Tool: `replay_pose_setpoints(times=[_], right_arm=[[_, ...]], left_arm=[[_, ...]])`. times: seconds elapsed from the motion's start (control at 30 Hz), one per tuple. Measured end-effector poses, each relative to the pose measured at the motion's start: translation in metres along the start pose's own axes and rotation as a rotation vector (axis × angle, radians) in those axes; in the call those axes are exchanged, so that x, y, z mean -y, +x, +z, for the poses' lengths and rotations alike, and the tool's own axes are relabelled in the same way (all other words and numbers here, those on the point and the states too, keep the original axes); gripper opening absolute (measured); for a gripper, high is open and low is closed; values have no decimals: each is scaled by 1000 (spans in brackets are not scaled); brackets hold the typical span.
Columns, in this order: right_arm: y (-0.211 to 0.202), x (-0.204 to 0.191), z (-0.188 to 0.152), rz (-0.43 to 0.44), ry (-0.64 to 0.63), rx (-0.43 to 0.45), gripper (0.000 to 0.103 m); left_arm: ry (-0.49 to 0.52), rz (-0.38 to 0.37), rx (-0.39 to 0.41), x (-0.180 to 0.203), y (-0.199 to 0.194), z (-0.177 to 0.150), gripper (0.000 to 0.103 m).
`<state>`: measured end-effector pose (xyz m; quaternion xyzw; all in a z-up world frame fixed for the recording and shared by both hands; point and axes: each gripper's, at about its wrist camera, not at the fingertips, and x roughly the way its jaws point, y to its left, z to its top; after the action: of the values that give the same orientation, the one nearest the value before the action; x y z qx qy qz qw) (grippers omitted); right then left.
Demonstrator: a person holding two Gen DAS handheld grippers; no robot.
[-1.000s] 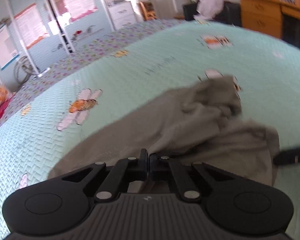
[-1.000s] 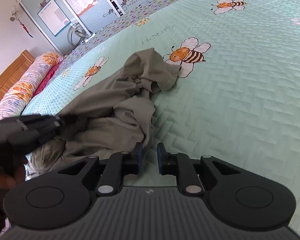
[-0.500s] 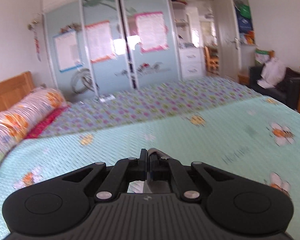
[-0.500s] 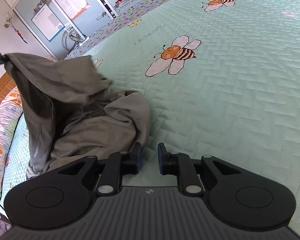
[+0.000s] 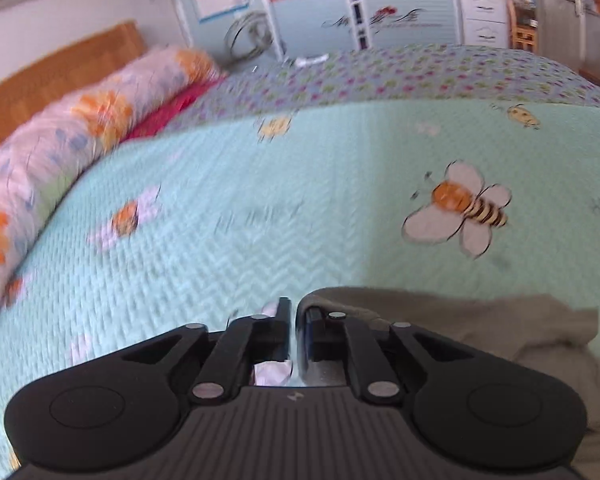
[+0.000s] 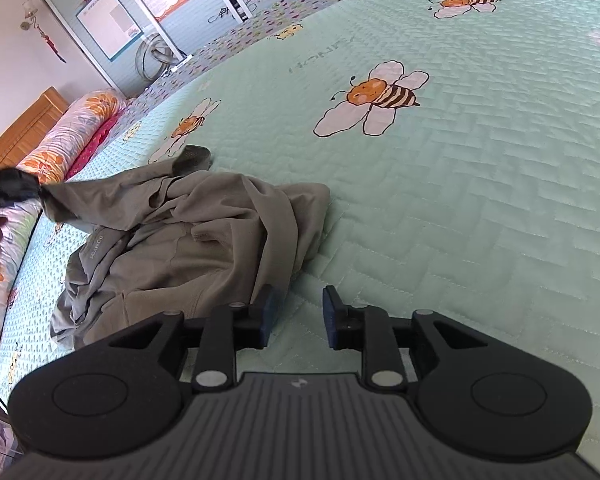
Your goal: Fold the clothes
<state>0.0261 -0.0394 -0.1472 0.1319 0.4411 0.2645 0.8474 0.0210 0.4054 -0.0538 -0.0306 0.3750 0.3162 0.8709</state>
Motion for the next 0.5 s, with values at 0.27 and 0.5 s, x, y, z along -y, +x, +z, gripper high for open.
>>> replay_pose_setpoints(times=[0.27,0.5], right_arm=[[-4,-8,-2,-1,-14,6,34],[-4,-19,-7,6,-41,-6,36]], left_arm=[[-237,-98,-66,-60,-14,-55,39],[-126,-165,-64,-30,-25,-87,39]])
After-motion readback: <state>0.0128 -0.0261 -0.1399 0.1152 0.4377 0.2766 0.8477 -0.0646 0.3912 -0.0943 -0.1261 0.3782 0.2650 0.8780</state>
